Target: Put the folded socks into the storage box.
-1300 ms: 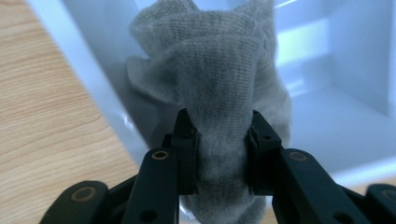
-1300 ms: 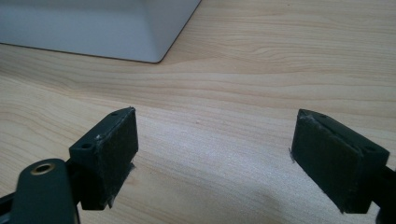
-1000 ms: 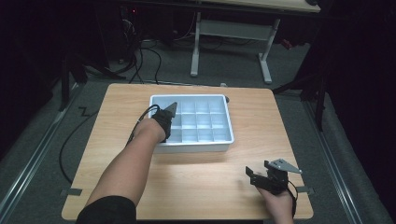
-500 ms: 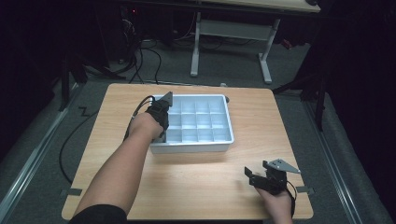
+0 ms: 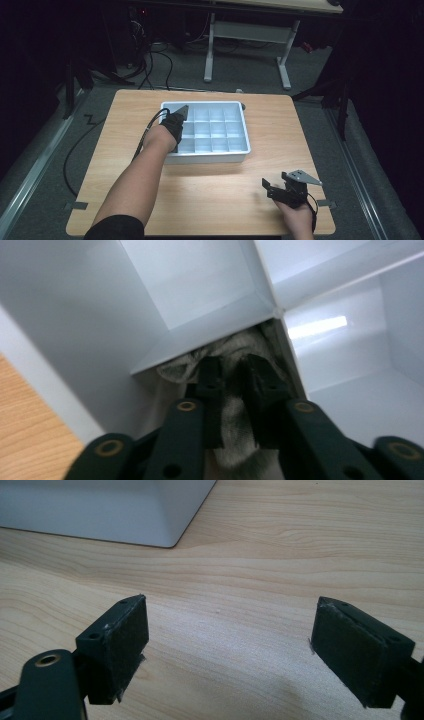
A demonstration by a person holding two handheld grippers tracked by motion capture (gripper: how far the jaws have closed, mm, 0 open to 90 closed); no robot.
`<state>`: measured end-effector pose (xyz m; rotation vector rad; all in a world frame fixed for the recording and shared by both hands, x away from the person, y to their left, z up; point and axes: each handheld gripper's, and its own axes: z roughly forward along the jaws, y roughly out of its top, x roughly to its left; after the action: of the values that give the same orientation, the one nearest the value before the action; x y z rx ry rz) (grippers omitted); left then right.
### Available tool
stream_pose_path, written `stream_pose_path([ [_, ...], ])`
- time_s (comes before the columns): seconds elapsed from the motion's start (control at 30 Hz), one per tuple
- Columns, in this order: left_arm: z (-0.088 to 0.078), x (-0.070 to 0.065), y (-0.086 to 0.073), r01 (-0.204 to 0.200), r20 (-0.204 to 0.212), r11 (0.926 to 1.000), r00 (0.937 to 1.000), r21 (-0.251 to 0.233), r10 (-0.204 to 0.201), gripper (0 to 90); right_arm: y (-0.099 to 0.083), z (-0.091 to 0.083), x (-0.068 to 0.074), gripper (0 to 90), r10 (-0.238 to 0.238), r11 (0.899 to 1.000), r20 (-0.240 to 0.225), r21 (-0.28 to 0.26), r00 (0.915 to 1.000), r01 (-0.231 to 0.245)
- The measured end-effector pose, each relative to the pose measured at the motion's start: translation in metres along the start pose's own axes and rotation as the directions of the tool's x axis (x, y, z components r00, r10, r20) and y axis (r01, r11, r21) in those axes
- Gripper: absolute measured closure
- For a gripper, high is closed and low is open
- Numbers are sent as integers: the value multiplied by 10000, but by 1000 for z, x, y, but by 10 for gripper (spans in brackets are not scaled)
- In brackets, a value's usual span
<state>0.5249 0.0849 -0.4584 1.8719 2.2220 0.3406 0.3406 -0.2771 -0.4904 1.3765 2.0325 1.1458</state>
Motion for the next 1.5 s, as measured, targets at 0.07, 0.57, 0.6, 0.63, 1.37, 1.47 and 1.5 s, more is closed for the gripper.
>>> stream_pose_path([
  [0.07,-6,1,1,106,107,9999,9999,-47,-105,699,0,0,0,153,25,10000,-21,-11,10000,-25],
  [0.57,-60,21,8,819,1645,9934,9840,-800,-679,408,0,1,0,155,-41,10000,63,42,10000,41],
  [0.6,-60,21,8,819,1645,9934,9840,-800,-679,386,0,1,0,155,-41,10000,63,42,10000,41],
  [0.63,-63,23,8,879,1703,9922,9828,-889,-718,366,0,1,0,155,-70,10000,86,56,9999,70],
  [1.37,-72,79,-20,667,1685,9860,9849,-1531,-405,155,-1,2,2,156,-162,9997,129,175,9998,160],
  [1.47,-72,84,-25,793,1835,9835,9818,-1628,-488,156,-1,2,3,157,-185,9996,125,196,9997,183],
  [1.5,-73,86,-28,808,1931,9824,9800,-1683,-475,156,-1,3,3,157,-205,9996,121,195,9997,202],
])
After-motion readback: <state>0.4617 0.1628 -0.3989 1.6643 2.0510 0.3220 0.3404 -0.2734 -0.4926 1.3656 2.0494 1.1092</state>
